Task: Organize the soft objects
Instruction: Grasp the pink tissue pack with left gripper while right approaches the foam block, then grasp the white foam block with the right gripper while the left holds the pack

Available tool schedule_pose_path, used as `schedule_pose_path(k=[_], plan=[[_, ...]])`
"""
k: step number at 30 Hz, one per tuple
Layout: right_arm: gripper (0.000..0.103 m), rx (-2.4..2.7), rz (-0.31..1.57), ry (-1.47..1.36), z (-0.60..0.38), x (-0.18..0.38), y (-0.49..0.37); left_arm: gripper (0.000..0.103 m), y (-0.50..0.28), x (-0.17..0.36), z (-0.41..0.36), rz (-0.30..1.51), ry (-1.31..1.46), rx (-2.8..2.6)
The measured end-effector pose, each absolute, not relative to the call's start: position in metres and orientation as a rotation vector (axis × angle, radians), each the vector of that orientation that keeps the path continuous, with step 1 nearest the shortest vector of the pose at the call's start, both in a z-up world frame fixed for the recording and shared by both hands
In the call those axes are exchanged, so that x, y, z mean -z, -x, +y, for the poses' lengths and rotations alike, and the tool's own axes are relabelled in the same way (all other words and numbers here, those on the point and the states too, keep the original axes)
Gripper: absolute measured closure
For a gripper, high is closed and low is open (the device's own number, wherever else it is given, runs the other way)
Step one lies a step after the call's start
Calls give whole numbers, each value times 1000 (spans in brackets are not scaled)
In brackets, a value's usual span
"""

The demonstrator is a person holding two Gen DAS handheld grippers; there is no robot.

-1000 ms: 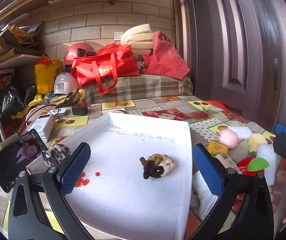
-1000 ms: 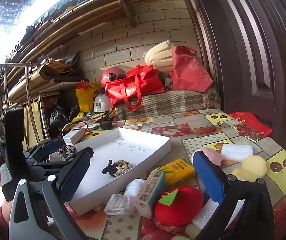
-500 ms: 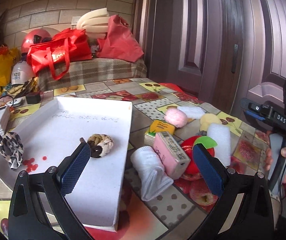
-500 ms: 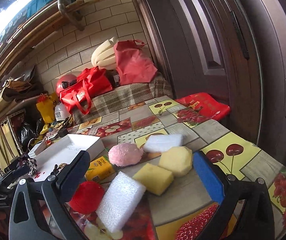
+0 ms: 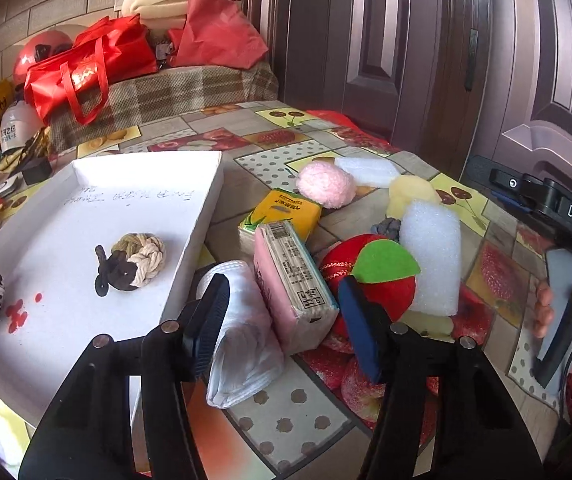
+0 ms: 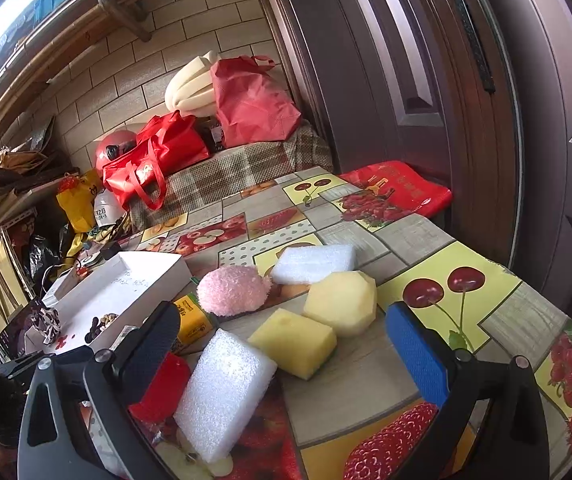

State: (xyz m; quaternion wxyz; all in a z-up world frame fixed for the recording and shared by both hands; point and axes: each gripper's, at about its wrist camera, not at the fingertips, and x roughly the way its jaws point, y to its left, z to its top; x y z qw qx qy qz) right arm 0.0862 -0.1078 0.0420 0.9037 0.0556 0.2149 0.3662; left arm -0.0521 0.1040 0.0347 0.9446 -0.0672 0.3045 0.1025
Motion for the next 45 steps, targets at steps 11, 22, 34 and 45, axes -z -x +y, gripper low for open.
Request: schedule_pose_path(k=[11,22,34,45], plan=[[0,-759,458,-105,-105,-41,-88,67,29,-28,91,687,79,-246],[0,-757,466,-94,-103,-42,-87,77,28,-28,90,687,74,-223],[0,-776,481,-184,-117,-42,-94,78,60,-47,89,497,93,-214],[18,-963,750,-47,-93,-20,-77,78,73,-56,87,419,74,-201]])
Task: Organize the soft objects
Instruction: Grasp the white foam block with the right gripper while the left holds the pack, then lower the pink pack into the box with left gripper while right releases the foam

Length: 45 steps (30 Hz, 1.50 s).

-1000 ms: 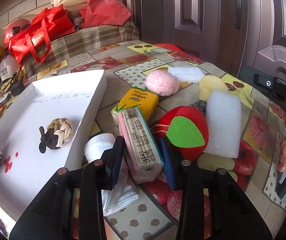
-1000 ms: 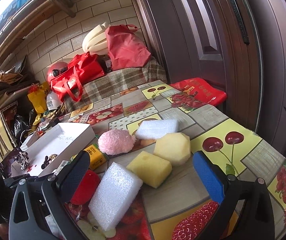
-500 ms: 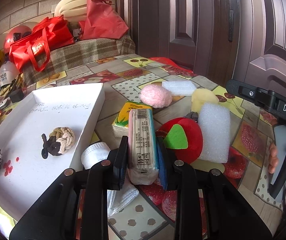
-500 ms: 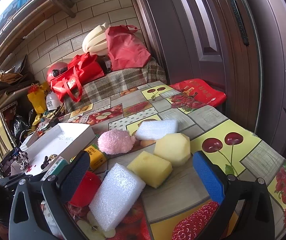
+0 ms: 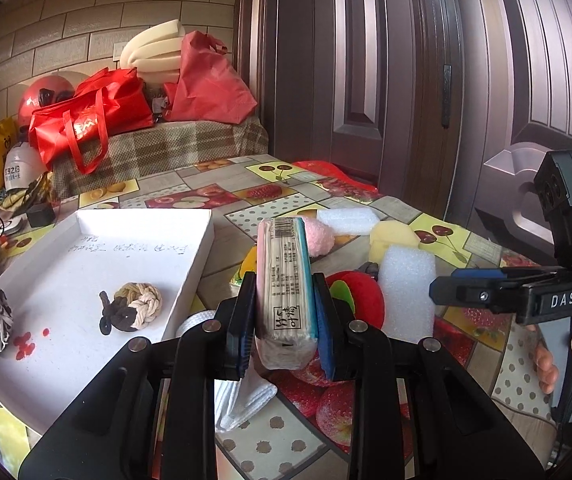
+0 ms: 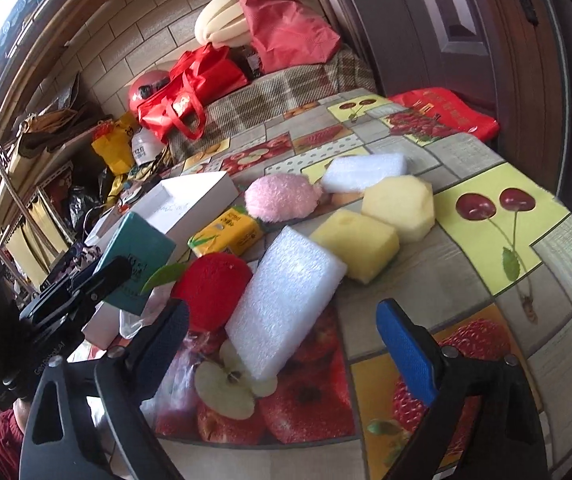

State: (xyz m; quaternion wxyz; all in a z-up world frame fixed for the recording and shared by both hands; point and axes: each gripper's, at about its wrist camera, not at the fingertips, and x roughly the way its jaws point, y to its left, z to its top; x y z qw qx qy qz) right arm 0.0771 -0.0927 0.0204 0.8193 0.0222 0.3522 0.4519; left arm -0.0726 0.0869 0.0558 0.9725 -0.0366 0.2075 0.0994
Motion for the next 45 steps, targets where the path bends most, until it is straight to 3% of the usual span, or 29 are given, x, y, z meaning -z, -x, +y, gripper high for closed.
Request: schedule_pose_path(k=[2,5,7,11,21,45], plan=[[27,-972,813,-63,-85,-11,-83,78,73,-56,88,416,78,-200],[32,-977,898,-136,-79,0,-97,78,74,-56,88,416,76,-199],[60,-996,931,-157,-74,4,-102,78,75,-56,89,412,76,-198],[70,-1011,874,-166,-82,-3,-93,78,78,-58,89,396,83,-198],[71,-903,302,-65,-110,-54,-33,78,86,-60,82,344,53,-221],[71,-950,210,42,-66,-56,-4,78,127,-59,125,302,75,-351]])
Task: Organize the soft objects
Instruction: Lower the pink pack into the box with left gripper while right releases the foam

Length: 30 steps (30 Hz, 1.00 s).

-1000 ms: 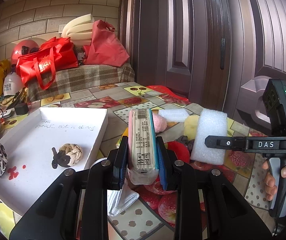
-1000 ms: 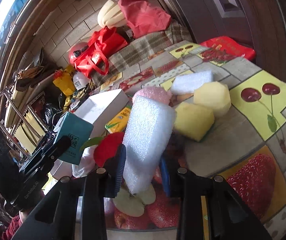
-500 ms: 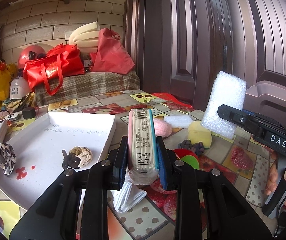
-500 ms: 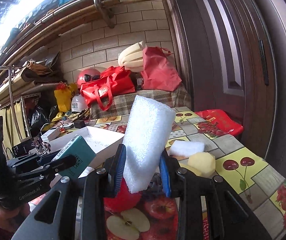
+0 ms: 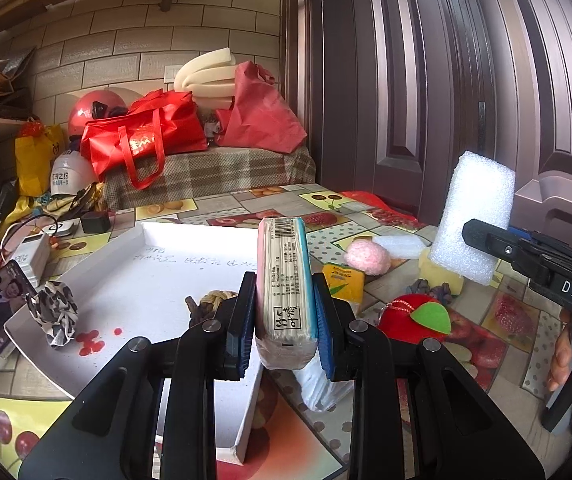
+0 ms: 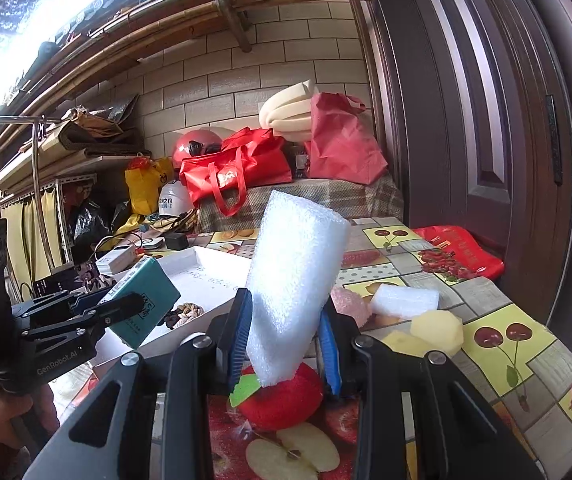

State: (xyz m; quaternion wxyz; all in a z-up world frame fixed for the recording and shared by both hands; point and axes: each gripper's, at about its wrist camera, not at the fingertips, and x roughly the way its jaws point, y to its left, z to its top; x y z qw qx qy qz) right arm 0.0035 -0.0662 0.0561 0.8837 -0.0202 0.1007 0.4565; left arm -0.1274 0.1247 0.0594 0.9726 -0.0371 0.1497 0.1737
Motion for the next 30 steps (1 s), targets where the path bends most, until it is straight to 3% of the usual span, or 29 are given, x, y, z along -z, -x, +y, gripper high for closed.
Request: schedule_pose_path(k=[30], plan=[[71,-1188,251,236,50,-41,43,77,150,-55,225,296,120,-587]])
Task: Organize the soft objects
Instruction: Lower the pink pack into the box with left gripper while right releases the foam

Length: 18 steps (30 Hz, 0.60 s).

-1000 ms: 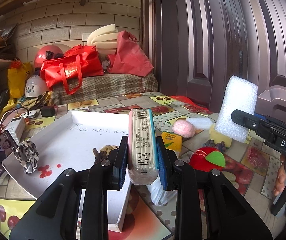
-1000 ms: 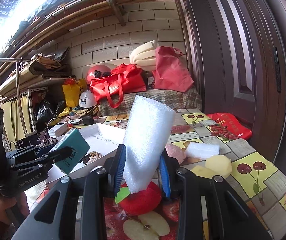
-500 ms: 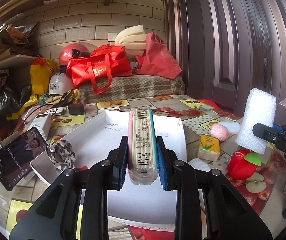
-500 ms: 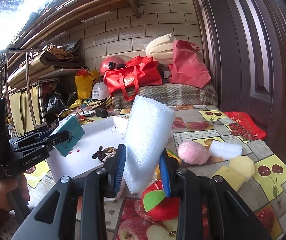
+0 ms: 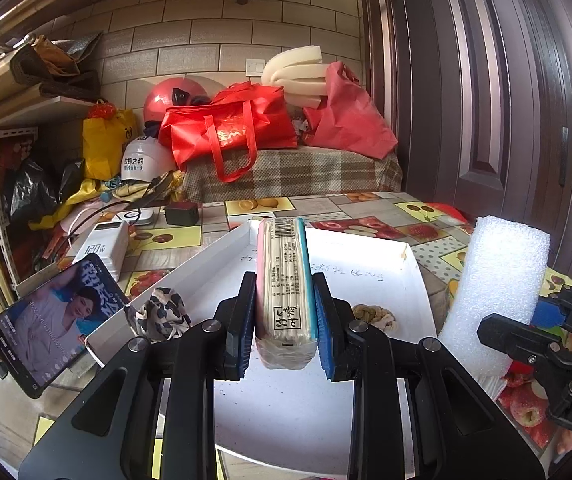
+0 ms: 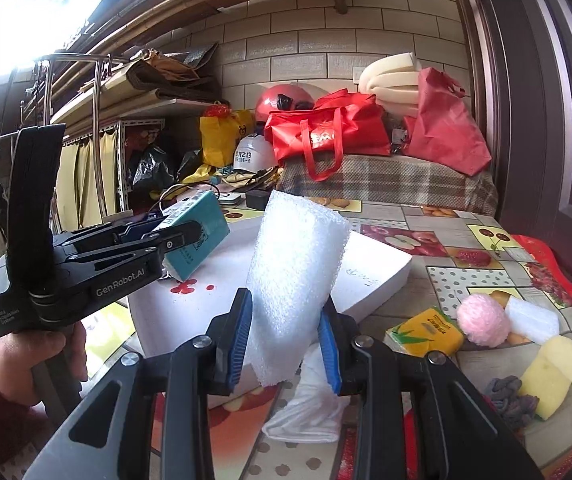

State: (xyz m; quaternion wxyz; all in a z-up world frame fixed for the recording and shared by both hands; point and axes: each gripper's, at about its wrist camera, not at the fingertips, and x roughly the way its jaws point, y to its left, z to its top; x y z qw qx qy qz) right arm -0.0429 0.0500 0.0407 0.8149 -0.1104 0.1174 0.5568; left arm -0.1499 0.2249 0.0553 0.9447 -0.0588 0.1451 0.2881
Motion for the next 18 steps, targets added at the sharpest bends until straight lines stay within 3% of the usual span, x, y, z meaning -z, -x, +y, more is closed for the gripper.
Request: schedule_pose_path(k=[18], plan=[[71,-1131,398,240,131,-35,25,77,124,-51,261,368,172,-595]])
